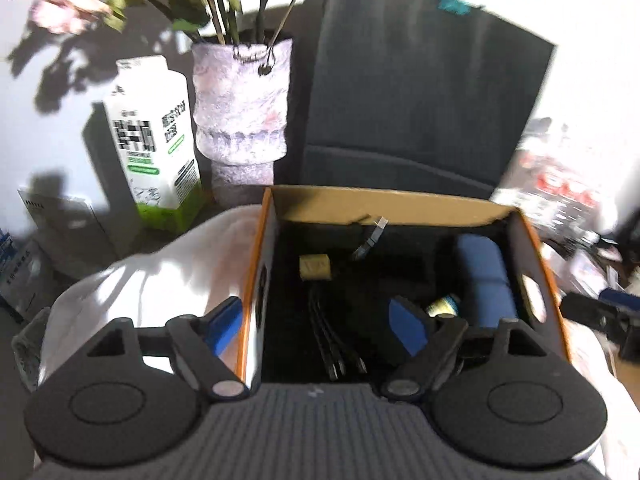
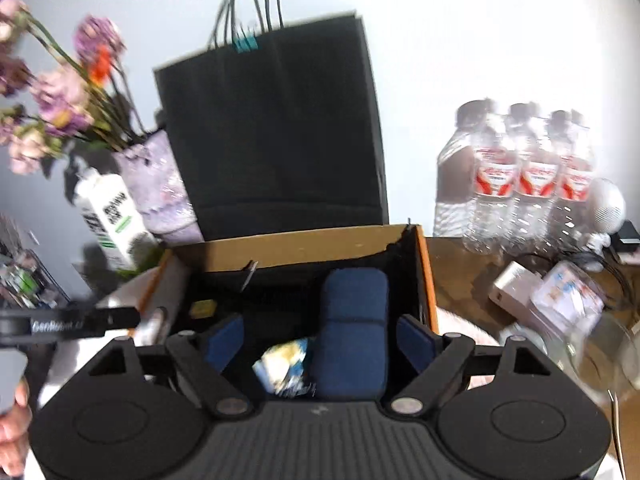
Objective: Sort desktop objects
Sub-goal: 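Drop the yellow packet into the box with the left gripper while the right gripper drops the black pouch there, then move both grippers back over the towel toward the remaining items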
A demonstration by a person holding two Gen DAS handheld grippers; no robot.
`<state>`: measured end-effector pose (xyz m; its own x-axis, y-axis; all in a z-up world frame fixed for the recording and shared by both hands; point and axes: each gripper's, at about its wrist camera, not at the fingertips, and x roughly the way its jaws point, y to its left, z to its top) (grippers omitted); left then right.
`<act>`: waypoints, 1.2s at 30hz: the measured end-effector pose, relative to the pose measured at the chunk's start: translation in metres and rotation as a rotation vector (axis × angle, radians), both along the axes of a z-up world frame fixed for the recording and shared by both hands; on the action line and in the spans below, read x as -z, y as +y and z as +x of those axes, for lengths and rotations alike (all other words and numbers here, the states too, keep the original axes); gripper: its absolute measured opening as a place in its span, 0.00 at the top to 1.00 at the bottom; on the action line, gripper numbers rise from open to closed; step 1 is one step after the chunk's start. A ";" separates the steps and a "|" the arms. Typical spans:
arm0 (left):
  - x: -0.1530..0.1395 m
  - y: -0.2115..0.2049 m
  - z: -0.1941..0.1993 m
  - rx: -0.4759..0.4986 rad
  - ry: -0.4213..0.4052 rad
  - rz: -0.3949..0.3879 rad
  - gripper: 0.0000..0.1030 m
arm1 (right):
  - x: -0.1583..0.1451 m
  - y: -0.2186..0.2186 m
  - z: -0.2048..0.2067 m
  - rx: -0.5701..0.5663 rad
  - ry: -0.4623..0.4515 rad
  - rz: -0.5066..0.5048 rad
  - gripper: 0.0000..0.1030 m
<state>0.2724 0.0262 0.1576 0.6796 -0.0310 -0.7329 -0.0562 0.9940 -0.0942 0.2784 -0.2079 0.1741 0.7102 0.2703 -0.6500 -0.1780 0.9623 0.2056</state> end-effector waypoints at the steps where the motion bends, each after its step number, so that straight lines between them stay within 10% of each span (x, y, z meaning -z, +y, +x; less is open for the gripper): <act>1: -0.003 -0.001 -0.021 0.013 -0.021 -0.004 0.19 | -0.005 -0.002 -0.016 -0.002 -0.011 0.019 0.18; 12: 0.020 -0.013 -0.241 0.164 -0.072 -0.067 0.05 | 0.046 -0.045 -0.230 -0.085 -0.162 0.196 0.09; 18: 0.048 -0.038 -0.311 0.026 -0.242 0.120 0.02 | 0.093 -0.061 -0.301 0.016 -0.243 0.115 0.00; 23: 0.078 -0.044 -0.323 0.033 -0.256 -0.008 0.02 | 0.118 -0.060 -0.324 0.001 -0.234 0.065 0.00; 36: 0.131 -0.073 -0.315 0.076 -0.200 0.049 0.02 | 0.153 -0.042 -0.324 -0.037 -0.241 -0.027 0.00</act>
